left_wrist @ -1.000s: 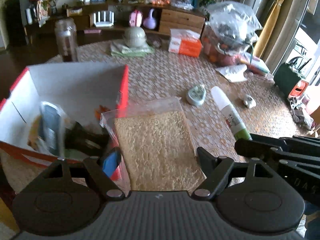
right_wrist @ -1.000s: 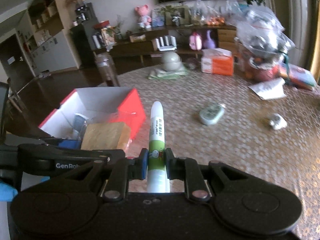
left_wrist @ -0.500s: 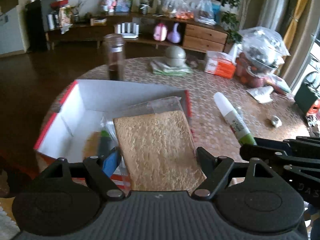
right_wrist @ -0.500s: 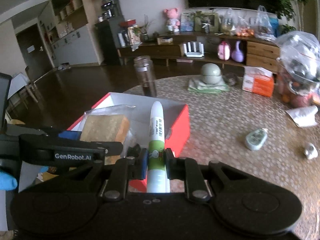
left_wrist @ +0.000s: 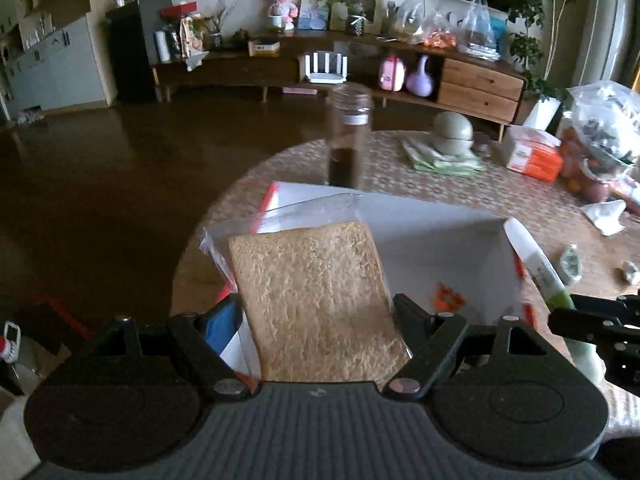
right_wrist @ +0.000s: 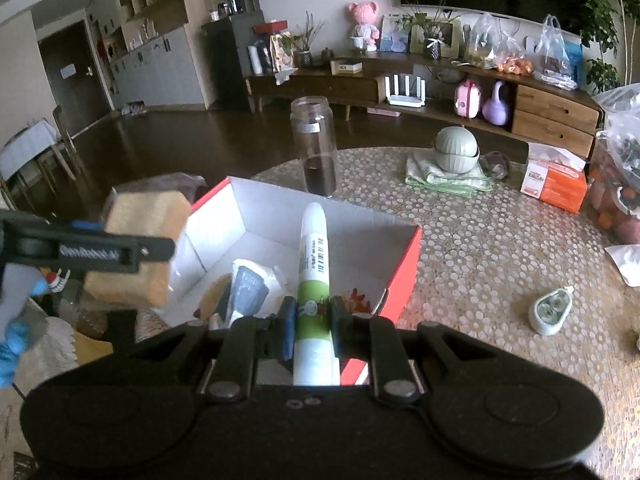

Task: Organize objects
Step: 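Carry the cracker bag and marker with both grippers over the shoebox, then lower and open the left gripper releasing the crackers while the right releases the marker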

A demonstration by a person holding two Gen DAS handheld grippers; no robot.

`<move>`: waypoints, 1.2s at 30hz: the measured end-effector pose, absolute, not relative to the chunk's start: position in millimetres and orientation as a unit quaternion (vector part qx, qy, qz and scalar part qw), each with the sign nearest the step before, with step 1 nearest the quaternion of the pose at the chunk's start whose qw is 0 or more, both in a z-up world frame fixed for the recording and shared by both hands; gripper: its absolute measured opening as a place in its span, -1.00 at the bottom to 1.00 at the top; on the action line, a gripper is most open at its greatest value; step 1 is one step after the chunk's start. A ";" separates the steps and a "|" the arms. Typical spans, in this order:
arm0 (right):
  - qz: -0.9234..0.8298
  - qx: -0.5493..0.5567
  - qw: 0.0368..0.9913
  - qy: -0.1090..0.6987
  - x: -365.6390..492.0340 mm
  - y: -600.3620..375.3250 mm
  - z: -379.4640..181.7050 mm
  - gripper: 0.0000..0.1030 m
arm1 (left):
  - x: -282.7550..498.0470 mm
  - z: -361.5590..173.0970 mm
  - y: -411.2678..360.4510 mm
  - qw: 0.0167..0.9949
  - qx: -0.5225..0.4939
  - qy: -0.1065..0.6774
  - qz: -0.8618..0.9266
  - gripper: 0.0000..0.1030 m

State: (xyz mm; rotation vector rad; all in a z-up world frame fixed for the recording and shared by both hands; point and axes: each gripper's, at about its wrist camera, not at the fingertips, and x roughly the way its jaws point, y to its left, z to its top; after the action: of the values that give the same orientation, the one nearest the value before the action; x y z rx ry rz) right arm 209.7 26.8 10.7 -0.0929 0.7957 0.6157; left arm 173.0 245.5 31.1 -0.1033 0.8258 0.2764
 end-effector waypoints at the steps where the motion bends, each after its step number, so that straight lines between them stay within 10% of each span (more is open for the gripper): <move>1: 0.294 -0.046 0.874 0.384 213.4 29.7 7.2 -0.67 | 177.3 30.0 249.5 0.904 -0.046 0.401 0.137 0.58; 36: 0.296 -0.139 0.842 0.429 234.4 82.0 -57.8 -0.52 | 257.3 -62.6 256.4 0.859 0.016 0.505 0.088 0.59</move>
State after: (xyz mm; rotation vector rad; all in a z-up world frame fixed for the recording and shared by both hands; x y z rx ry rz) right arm 234.4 82.0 -57.8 -0.2929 0.9070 0.6244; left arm 257.3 256.4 -62.6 0.0340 1.0595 0.1855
